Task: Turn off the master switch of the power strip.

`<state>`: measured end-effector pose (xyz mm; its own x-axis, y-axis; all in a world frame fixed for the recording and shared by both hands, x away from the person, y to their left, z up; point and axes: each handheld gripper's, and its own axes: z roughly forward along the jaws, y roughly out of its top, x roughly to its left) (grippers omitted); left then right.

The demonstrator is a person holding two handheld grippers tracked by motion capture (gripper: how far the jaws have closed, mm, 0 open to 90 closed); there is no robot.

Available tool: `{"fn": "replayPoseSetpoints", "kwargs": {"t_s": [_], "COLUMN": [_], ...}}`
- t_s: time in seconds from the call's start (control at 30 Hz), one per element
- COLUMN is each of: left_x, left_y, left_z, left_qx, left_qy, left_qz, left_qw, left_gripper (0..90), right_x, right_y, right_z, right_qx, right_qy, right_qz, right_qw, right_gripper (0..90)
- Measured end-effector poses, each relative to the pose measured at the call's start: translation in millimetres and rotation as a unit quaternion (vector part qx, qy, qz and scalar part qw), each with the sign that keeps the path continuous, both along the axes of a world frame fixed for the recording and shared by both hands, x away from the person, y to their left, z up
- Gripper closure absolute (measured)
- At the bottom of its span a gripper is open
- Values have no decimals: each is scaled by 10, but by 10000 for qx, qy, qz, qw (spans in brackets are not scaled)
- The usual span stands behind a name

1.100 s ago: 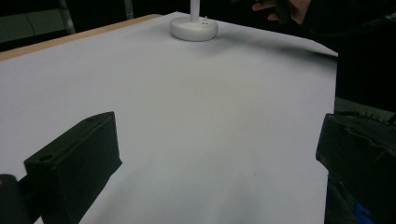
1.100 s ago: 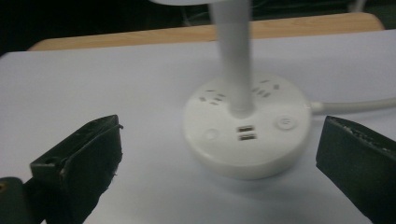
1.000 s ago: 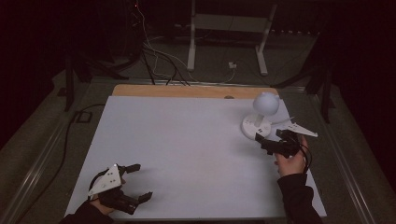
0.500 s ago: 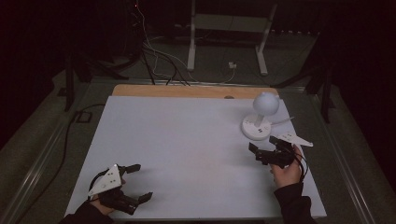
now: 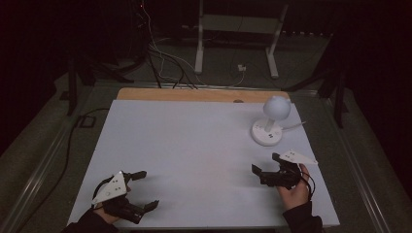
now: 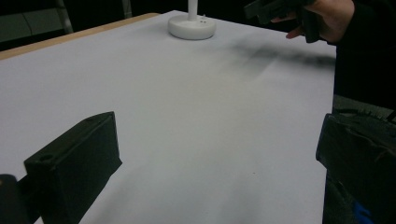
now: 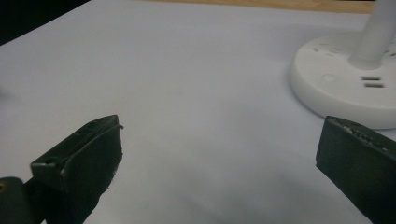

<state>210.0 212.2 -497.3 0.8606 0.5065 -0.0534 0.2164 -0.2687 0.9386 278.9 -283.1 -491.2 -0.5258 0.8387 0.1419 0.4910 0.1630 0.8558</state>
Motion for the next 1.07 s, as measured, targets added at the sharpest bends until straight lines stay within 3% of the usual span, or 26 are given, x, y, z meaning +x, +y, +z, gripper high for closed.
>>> {"fn": "replayPoseSetpoints", "kwargs": {"t_s": [0.4,0.53,0.63,0.8,1.07], "left_x": [-6,-6,-2,-2,-1], "left_y": [-8,-12,-13,-15,-14], "left_z": [1,-2,-5,-6,-4], "left_qx": [13,23,24,24,19], "left_qy": [-6,11,15,14,16], "left_qz": [-18,-31,-33,-38,-33], "left_qw": [10000,10000,10000,10000,10000], "left_gripper": [2,2,2,2,2], "right_x": [-186,-228,-237,-229,-229], "right_y": [83,109,118,172,184], "right_z": [-139,-165,-174,-221,-230], "right_qx": [-286,-567,-633,-808,-755], "right_qy": [-10,-74,-154,-42,-30], "right_qz": [494,702,910,1133,1228], "right_qw": [9984,9959,9937,9903,9896], "right_gripper": [1,2,2,1,2]}}
